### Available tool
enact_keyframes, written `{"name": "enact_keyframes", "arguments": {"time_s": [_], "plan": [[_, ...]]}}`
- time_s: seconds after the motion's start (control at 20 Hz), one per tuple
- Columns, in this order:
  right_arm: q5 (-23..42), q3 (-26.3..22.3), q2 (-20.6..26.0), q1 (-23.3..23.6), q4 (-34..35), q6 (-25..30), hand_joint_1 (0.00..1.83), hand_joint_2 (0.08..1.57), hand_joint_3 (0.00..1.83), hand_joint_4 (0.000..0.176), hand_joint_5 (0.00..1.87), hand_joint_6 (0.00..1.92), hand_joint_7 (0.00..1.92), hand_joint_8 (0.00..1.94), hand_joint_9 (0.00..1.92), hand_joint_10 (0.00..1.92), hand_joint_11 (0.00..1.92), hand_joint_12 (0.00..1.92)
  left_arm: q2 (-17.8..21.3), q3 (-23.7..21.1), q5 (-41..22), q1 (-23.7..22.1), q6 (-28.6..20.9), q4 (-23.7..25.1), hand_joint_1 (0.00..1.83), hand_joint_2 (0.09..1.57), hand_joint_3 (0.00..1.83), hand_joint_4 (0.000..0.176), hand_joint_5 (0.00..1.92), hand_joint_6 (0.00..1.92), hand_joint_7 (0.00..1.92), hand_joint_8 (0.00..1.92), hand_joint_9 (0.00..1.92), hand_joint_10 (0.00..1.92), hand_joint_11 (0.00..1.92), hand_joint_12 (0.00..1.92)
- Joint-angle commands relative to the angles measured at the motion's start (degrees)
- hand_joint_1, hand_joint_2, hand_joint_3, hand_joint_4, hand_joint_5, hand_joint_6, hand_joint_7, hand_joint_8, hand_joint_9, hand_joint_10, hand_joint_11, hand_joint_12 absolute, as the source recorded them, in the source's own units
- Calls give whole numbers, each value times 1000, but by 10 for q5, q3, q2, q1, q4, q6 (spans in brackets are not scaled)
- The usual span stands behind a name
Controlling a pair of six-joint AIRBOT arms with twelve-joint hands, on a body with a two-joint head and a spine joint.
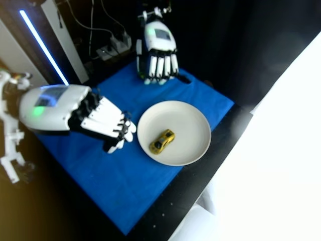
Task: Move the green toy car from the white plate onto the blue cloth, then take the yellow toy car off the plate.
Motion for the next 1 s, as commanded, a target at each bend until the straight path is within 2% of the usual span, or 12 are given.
{"name": "enact_keyframes", "arguments": {"time_s": [0.0,0.05,0.15,0.25,0.4,0.5,0.55,0.75,0.8,0.85,0.9,0.95], "plan": [[70,2,0,11,-2,-3,1156,1065,1,0,884,4,735,637,570,1230,465,1766,1,0,-77,-5,-3,0,700,962,0,170,315,3,210,0,176,27,0,622],[70,2,0,10,0,-3,1160,1066,1,0,891,7,724,652,572,1216,473,1741,1,0,-80,-4,-3,-1,625,958,0,175,248,6,143,5,117,13,0,280],[66,7,0,11,4,-3,1146,1072,4,0,887,4,709,652,560,1210,466,1732,2,0,-93,-3,-3,-6,592,959,0,176,228,2,125,2,111,7,0,188],[61,18,-6,11,8,-3,1107,1096,2,0,809,0,652,495,483,1095,294,1689,2,-1,-122,4,-3,-21,395,1032,6,131,273,7,179,7,182,14,0,619],[45,39,-34,11,13,-3,1084,1094,1,0,783,0,642,398,426,1018,218,1677,1,-1,-160,17,4,-49,229,1136,17,97,317,9,230,9,236,19,0,795],[27,62,-59,22,25,-3,1059,1050,0,0,733,0,662,251,430,850,177,1633,0,-2,-177,18,30,-68,99,1214,5,115,346,6,232,1,221,2,0,787],[13,74,-72,31,29,-3,1047,1051,0,0,705,0,638,217,413,826,153,1620,0,-3,-184,18,36,-74,120,1231,4,96,370,10,257,6,238,7,0,802],[-25,112,-110,67,35,-3,932,1003,0,0,674,0,699,174,455,872,192,1652,-3,-3,-195,18,38,-82,170,1256,2,109,467,19,379,16,336,25,0,988],[-29,117,-115,72,37,-3,941,971,0,0,688,9,689,948,641,1480,581,1867,-4,-2,-195,18,38,-82,150,1262,3,105,486,23,394,17,341,23,0,991],[-35,123,-121,76,38,-3,937,956,0,0,696,11,666,1147,692,1551,671,1907,-6,-1,-195,18,38,-83,147,1261,1,104,496,22,402,15,346,22,0,1006],[-41,130,-127,81,39,-3,923,948,0,0,689,6,678,1148,731,1491,704,1876,-8,0,-194,18,38,-83,180,1259,0,97,509,23,414,16,356,23,0,1012],[-49,137,-133,85,41,-3,929,951,0,0,685,3,718,937,745,1346,676,1816,-9,0,-194,18,38,-83,190,1256,0,99,521,24,424,16,376,29,0,1080]]}}
